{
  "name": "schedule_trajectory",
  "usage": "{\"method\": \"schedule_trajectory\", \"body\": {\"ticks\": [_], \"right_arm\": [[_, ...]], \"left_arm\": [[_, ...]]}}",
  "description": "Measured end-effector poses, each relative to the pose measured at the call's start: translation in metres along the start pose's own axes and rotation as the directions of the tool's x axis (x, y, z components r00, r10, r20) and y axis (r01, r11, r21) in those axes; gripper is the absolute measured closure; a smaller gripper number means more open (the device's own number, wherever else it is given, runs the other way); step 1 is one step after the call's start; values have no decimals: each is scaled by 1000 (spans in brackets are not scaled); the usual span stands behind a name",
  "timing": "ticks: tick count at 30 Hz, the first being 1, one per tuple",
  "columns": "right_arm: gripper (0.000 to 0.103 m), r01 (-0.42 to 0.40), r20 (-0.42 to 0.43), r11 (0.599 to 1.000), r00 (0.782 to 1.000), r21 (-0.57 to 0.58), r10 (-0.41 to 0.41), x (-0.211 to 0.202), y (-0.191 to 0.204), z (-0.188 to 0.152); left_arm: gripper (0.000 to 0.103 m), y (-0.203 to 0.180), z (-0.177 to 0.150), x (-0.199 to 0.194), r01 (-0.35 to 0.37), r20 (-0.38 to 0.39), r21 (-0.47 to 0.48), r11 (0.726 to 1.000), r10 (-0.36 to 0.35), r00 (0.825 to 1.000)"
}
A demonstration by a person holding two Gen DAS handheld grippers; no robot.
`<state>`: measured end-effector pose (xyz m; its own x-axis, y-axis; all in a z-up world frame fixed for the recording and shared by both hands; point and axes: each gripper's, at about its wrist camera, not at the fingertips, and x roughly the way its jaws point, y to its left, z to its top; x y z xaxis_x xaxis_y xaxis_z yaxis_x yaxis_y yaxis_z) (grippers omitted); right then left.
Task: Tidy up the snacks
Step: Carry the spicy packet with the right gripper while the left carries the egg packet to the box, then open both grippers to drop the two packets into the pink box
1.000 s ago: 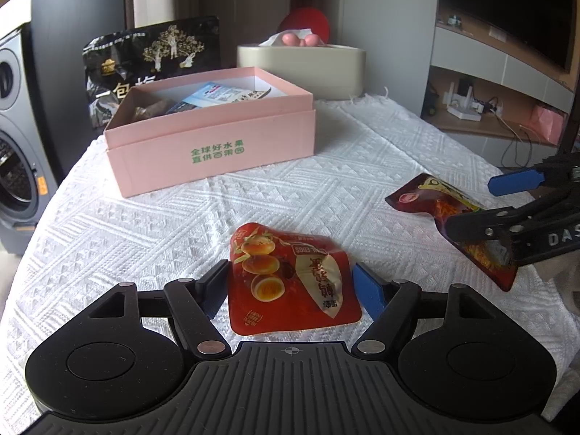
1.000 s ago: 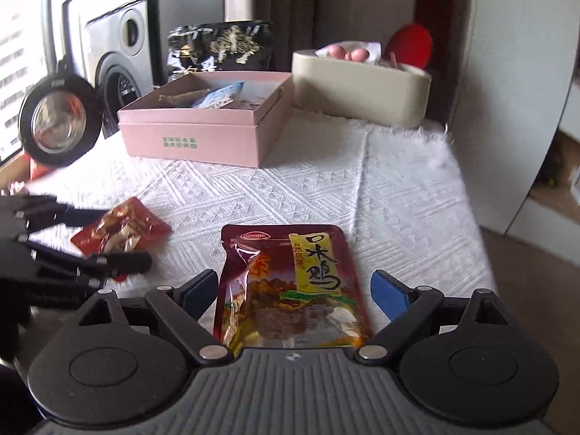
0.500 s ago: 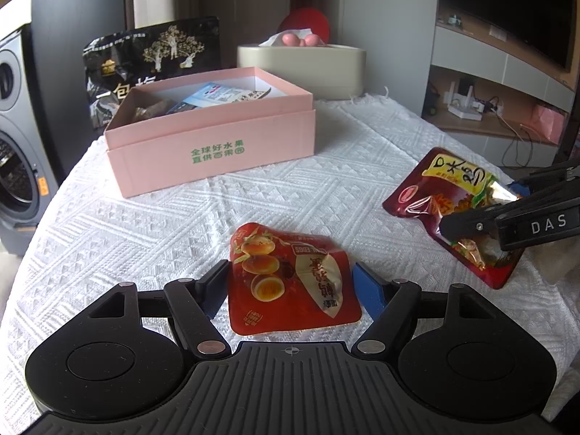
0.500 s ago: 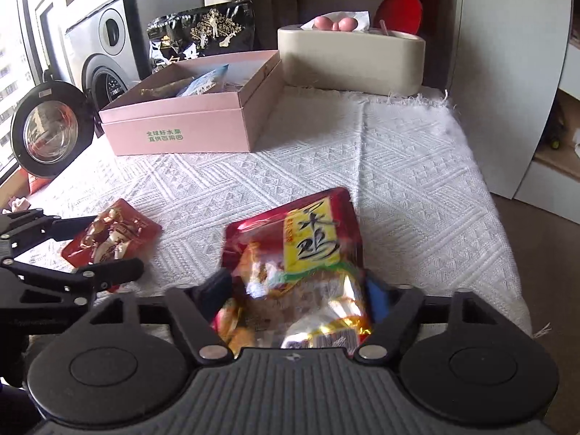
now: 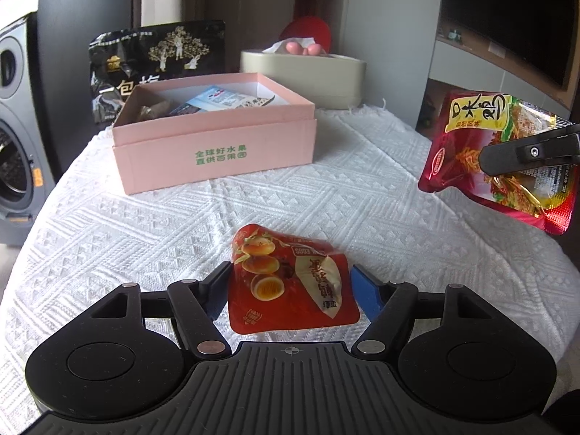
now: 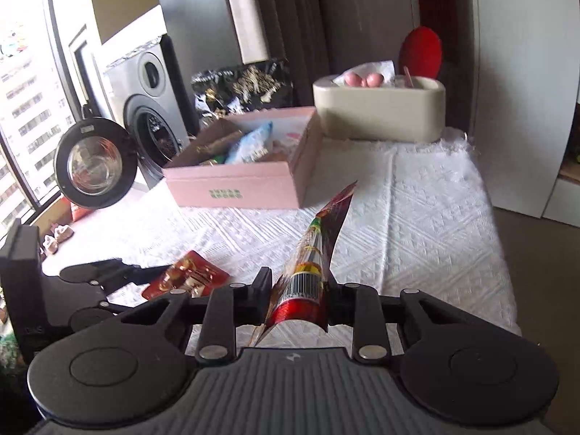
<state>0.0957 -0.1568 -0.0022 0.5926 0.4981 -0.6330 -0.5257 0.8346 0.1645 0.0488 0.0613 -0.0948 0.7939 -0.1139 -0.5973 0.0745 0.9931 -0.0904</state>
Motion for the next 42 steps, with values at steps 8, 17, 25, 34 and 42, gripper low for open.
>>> {"method": "schedule_trajectory", "body": {"ticks": [8,17,25,34,42], "right_arm": [[76,-72,119,997,990,-23,74,-41,11,56],[76,-42,227,995,972,-95,63,-16,44,159],[76,-1,130,994,991,-112,16,64,47,182],[86,-116,82,993,990,6,115,147,32,200],[92,-130,33,991,991,-28,131,187,43,197]], "left_arm": [[28,22,80,-66,47,256,-11,999,-42,966],[25,94,193,28,221,217,-242,945,-169,961],[25,106,166,129,32,-79,-91,995,-39,996],[28,134,173,94,174,83,-141,975,-164,983],[28,146,171,80,178,82,-179,968,-165,983]]}}
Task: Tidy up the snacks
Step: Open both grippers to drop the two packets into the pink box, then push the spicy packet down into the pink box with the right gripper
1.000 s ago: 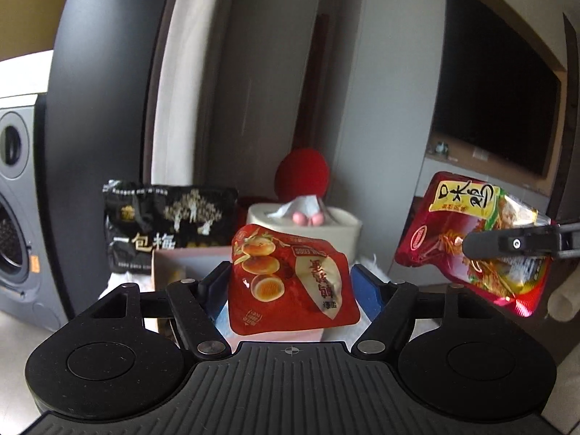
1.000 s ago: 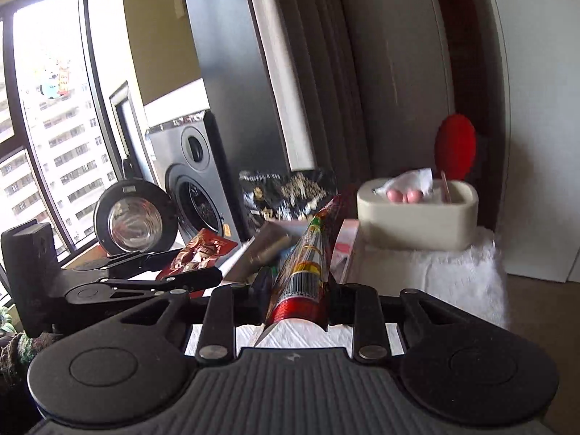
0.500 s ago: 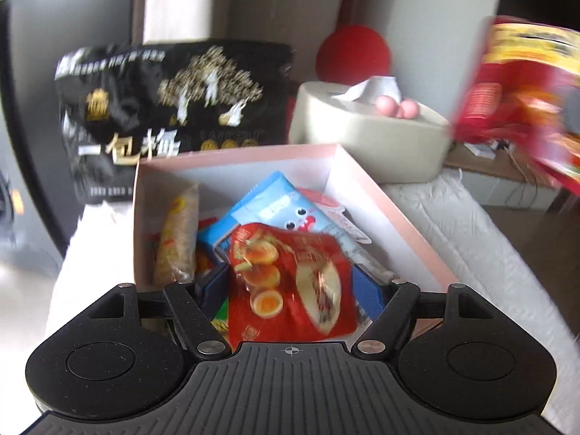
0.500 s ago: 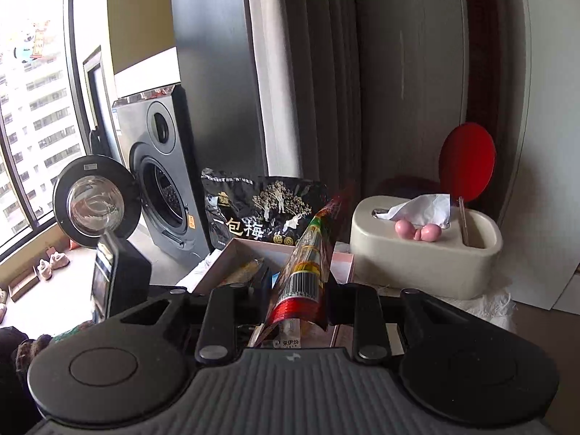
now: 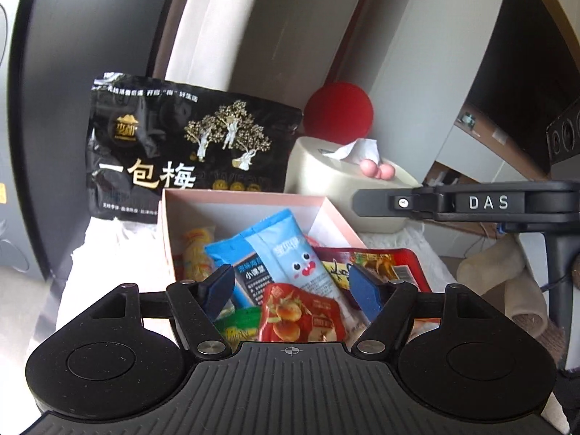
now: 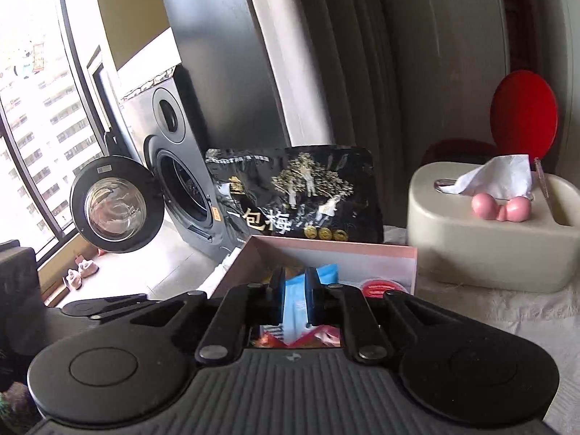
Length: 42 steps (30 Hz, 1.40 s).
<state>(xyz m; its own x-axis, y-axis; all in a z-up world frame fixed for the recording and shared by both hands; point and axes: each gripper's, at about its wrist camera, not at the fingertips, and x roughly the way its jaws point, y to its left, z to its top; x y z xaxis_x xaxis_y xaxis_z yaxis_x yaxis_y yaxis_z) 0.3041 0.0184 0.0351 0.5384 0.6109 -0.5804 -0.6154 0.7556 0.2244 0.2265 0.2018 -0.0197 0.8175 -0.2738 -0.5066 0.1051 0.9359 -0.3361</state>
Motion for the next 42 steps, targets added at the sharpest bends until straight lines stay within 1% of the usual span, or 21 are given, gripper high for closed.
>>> {"method": "schedule_trajectory", "body": {"ticks": [4,6,9,12,13,14,15,16,19,21,23,25,27,29,31,33,34,35,37,39,42], "right_arm": [[88,11,-26,999,1000,-34,-12,-26,-16,-12],[75,-23,-46,999,999,-35,21,-37,-18,-20],[75,0,-61,993,998,-119,-7,-42,-6,-36],[75,46,-82,975,994,-217,-65,-28,8,-50],[75,65,-95,971,991,-231,-89,-20,10,-53],[79,82,-105,967,988,-241,-110,-13,11,-54],[94,96,-111,964,986,-248,-127,-8,11,-53],[98,105,-113,963,984,-248,-136,-4,10,-50],[99,132,-71,973,986,-191,-148,-7,0,-32],[99,137,-56,977,987,-164,-148,-13,-5,-22],[98,115,-58,981,990,-154,-125,-20,-7,-20],[98,94,-82,984,991,-154,-107,-25,-5,-26],[97,77,-115,985,989,-153,-95,-26,-5,-37],[97,67,-159,988,983,-142,-89,-23,-7,-51],[97,49,-192,993,979,-111,-70,-19,-11,-64],[97,60,-177,995,982,-79,-73,-14,-12,-71],[97,57,-181,997,981,-61,-67,-10,-13,-71],[97,43,-182,999,982,-33,-48,-5,-13,-71],[97,-4,-175,1000,985,23,8,6,-13,-67],[97,-31,-176,998,984,61,41,18,-12,-65],[95,-31,-162,998,986,63,40,33,-8,-65]], "left_arm": [[28,-2,1,-8,17,45,-36,999,-15,999],[28,-3,2,-7,3,63,-56,998,0,998],[28,-7,4,-7,-43,79,-61,997,47,996],[28,-13,3,-9,-92,64,-23,995,93,994],[28,-13,2,-10,-105,57,-13,994,105,993],[28,-13,1,-11,-113,50,-8,994,113,992],[29,-11,0,-13,-118,42,-9,993,118,992],[29,-8,-1,-15,-122,38,-17,992,123,992],[29,0,-3,-20,-137,40,-52,989,139,989],[30,4,-3,-22,-81,31,-85,993,84,996],[30,4,0,-21,19,19,-137,990,-17,1000],[30,-1,4,-17,119,15,-183,976,-118,993],[35,-11,8,-8,135,-4,-173,976,-138,990],[65,-20,10,5,117,-29,-143,983,-123,992],[68,-23,15,16,132,-33,-168,977,-140,990],[68,-21,24,24,173,-26,-214,961,-183,983],[68,-20,29,26,170,-15,-222,960,-177,984],[68,-20,33,26,142,-4,-217,966,-146,989],[68,-22,38,19,54,33,-174,983,-49,998],[68,-23,38,8,-5,59,-129,992,13,998],[68,-25,30,1,-56,30,-45,997,57,998]]}}
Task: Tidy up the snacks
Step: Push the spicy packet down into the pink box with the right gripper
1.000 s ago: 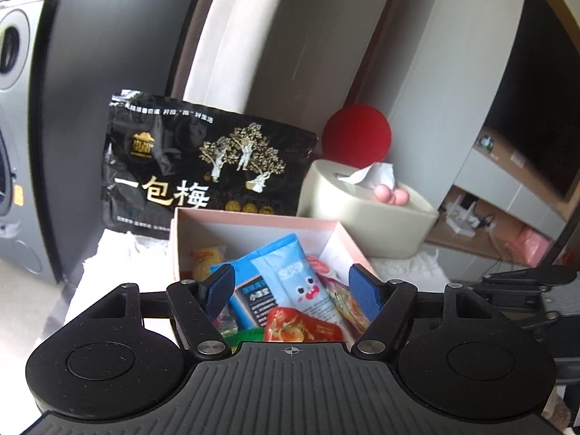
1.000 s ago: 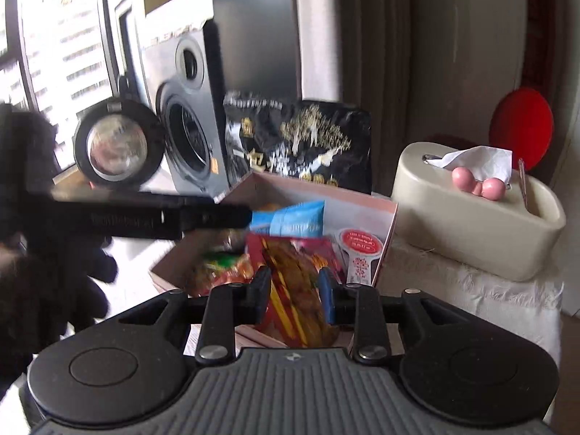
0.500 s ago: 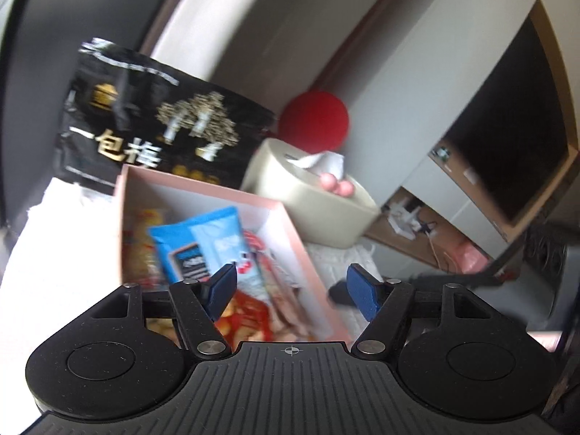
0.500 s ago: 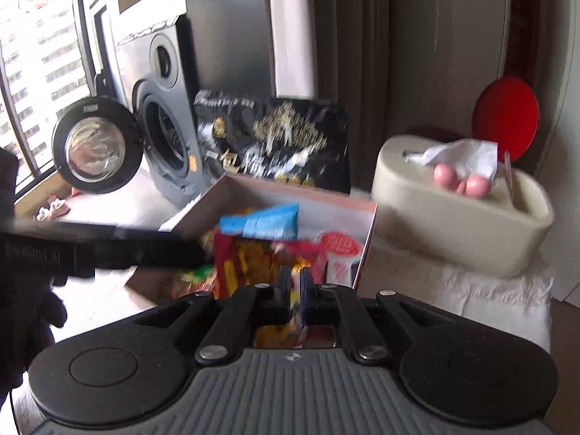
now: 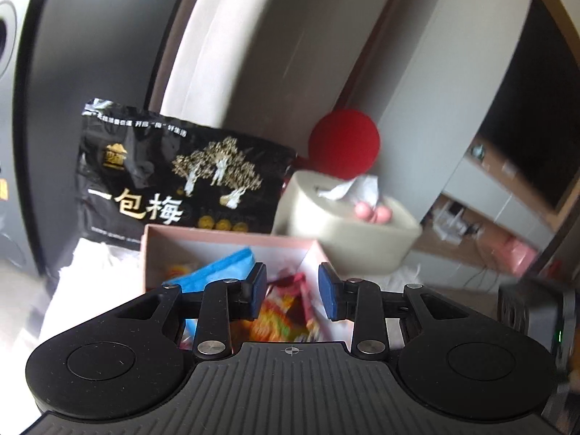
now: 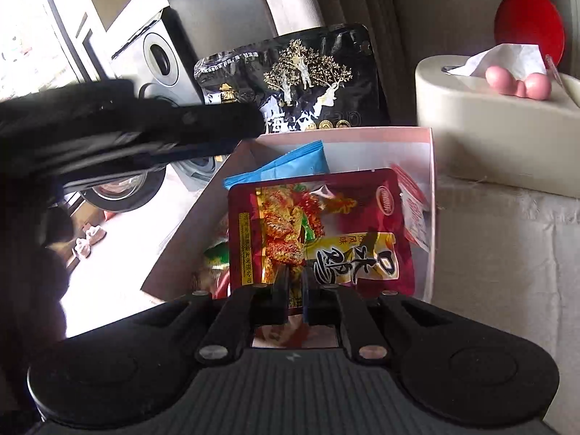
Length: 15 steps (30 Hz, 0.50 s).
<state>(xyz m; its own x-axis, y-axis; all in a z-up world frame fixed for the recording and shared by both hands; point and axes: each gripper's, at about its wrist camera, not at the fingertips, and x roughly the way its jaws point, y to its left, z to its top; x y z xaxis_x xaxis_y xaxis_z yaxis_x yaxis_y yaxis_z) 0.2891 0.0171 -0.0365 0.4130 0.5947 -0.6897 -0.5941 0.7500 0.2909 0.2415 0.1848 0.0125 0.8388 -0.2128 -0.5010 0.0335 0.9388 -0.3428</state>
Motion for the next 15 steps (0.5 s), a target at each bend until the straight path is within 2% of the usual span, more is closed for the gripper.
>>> {"method": "schedule_trajectory", "body": {"ticks": [4,7,9,11,12,15], "right_arm": [[94,-2,5,1000,1000,9,2,0,-4,-2],[75,25,22,1000,999,13,-25,-12,-9,-6],[61,67,66,998,996,-11,-67,-26,-9,-13],[54,101,109,994,989,-29,-97,-40,-7,-20],[48,114,132,993,985,-37,-108,-48,-6,-23],[38,151,201,988,969,-33,-142,-70,-2,-33]], "left_arm": [[68,2,-16,17,-92,-94,96,991,101,990],[68,9,-23,32,-139,-112,117,983,153,982],[68,9,-26,37,-166,-102,139,976,181,978],[68,7,-28,36,-181,-90,143,973,195,977],[68,5,-28,32,-186,-79,136,973,197,977],[68,-9,-31,0,-168,1,120,978,169,986]]}}
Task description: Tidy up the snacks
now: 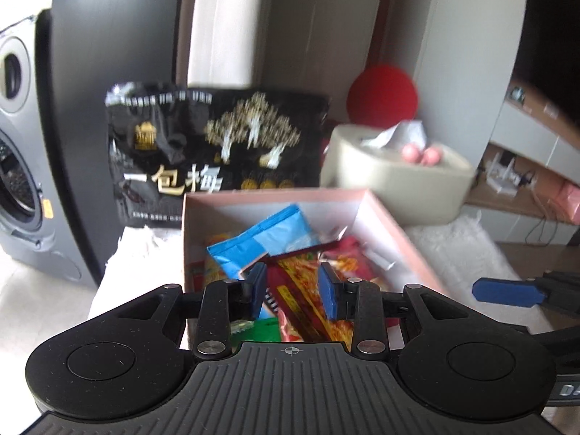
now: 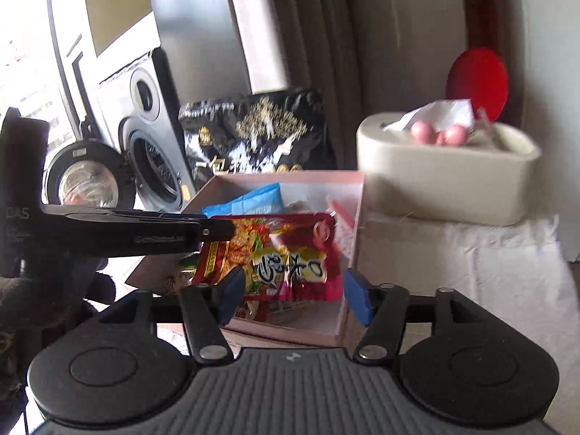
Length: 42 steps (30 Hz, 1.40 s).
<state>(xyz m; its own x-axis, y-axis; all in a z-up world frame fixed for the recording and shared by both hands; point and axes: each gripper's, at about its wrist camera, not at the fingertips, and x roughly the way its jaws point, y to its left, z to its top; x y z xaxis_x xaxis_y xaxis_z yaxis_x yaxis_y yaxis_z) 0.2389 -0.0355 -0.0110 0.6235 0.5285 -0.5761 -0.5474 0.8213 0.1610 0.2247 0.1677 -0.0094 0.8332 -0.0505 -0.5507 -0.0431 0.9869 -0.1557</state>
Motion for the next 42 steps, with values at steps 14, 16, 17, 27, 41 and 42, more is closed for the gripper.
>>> {"method": "schedule_trajectory", "body": {"ticks": [14,16,17,27,41,42], "right_arm": [[26,65,71,998,995,14,-66,-118,33,-74],[26,71,54,997,996,21,-73,-128,38,-86],[26,79,52,996,995,29,-80,-132,39,-91],[25,110,18,993,994,46,-111,-151,40,-117],[25,102,7,994,995,30,-102,-149,43,-120],[25,102,7,994,995,30,-102,-149,43,-120]], "left_arm": [[83,-76,-115,-166,36,89,-16,999,-35,995],[83,-81,-128,-174,24,73,-42,999,-21,997],[83,-84,-133,-176,6,62,-42,999,-3,998],[84,-105,-144,-188,-87,56,23,996,86,995],[85,-108,-146,-187,-93,29,20,995,93,995],[85,-108,-147,-187,-91,27,19,996,91,996]]}}
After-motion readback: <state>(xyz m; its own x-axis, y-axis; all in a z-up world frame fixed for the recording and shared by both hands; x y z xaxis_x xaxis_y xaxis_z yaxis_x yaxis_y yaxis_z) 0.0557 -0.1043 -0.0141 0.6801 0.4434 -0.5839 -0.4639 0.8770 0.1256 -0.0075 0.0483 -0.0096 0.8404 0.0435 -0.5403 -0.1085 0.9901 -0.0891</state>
